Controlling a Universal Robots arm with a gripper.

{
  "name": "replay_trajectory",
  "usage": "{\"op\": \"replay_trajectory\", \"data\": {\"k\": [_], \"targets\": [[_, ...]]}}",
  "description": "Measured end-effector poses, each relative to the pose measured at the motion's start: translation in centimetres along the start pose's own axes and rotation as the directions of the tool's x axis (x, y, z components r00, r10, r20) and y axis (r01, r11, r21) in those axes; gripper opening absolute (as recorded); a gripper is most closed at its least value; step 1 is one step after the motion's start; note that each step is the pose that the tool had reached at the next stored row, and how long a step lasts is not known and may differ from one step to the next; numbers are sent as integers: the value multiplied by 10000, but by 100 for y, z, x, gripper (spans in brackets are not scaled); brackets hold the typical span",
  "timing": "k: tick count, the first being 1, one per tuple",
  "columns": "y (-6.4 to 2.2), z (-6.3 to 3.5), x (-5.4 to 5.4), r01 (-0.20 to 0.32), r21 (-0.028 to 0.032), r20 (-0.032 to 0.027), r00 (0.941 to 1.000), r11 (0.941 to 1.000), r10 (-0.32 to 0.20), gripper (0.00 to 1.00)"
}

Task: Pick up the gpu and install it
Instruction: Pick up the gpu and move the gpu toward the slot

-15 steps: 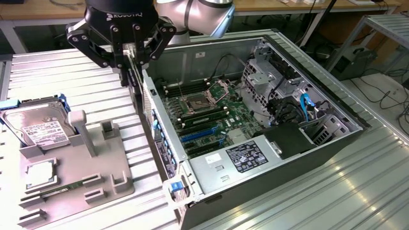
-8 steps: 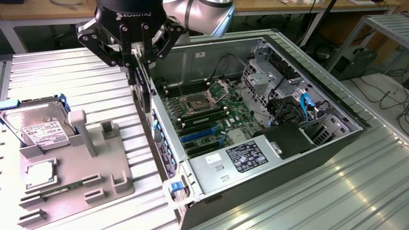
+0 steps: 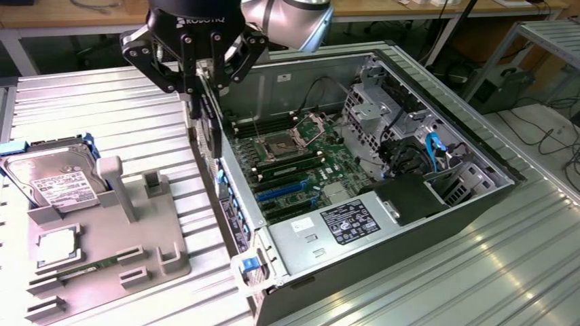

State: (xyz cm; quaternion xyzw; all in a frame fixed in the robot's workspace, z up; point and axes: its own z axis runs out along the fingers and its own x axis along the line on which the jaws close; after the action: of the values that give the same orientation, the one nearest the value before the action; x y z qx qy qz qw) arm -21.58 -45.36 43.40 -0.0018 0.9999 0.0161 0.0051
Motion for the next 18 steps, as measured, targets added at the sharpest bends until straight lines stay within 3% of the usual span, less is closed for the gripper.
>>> {"op": "replay_trajectory", "data": {"k": [18], "targets": [[-1,3,-251,0,0,0,10000,10000,0,27]]}}
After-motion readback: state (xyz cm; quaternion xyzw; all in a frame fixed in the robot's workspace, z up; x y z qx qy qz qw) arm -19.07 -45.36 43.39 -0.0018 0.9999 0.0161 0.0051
